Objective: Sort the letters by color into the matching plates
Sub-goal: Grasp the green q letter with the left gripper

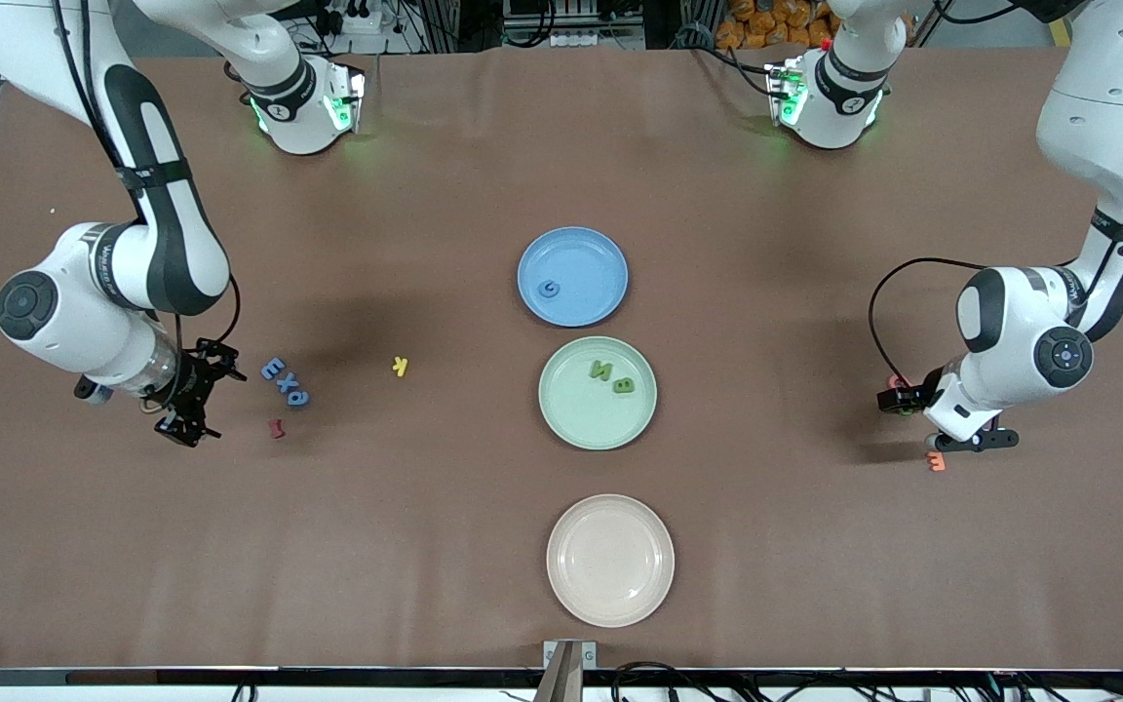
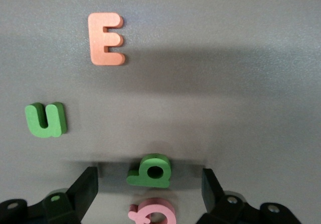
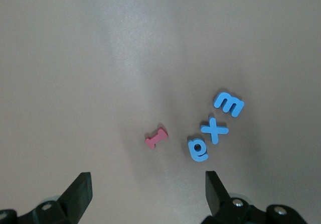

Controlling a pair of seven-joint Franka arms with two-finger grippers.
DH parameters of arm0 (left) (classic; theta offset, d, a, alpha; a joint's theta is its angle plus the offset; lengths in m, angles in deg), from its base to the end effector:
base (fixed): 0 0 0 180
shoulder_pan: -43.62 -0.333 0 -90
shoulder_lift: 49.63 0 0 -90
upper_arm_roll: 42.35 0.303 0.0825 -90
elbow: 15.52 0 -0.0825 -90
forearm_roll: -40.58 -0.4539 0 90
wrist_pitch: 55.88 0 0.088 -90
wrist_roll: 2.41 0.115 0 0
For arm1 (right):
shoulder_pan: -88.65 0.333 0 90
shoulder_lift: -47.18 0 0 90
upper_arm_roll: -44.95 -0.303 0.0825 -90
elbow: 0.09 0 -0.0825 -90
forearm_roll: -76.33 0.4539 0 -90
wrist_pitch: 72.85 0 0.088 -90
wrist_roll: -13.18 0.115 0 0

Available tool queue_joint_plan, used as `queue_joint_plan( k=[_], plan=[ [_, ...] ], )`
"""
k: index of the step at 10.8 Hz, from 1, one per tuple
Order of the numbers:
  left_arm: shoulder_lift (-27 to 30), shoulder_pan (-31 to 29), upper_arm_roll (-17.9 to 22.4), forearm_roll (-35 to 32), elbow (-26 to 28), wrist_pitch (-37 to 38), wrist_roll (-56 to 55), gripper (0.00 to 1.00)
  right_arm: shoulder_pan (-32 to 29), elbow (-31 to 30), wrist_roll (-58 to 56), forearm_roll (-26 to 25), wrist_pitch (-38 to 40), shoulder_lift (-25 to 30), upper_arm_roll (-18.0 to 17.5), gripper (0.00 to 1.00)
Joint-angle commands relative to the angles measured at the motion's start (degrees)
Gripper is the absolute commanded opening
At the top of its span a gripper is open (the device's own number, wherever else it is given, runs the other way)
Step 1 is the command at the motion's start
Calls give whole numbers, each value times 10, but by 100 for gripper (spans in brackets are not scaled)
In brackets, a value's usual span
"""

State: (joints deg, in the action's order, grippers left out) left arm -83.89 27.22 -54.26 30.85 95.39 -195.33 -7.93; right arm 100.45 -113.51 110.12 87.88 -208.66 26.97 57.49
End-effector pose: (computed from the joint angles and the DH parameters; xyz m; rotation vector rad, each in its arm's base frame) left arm 0.6432 0.0469 0.0963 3.1247 0.1111 -0.1273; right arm 0.6609 -0.0043 0.2292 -1.8631 2.4246 0.0272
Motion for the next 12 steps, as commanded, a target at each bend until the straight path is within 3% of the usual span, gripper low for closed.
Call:
queue_joint_plan(
  k=[1,5,8,12],
  plan=[
    [-1,6,5,-6,-3,-4,9,65,-5,0,-62,5,30,3,0,100],
    [0,7,4,-26,-6,-4,10,0,-7,0,-108,3,26,3,0,100],
    [9,20,0,-30,-17,0,24,0,-20,-2,-173,3,41,4,2,100],
    [17,95,-7,-20,-57,27,10,0,-27,-1,-298,1,45,5,3,100]
  ],
)
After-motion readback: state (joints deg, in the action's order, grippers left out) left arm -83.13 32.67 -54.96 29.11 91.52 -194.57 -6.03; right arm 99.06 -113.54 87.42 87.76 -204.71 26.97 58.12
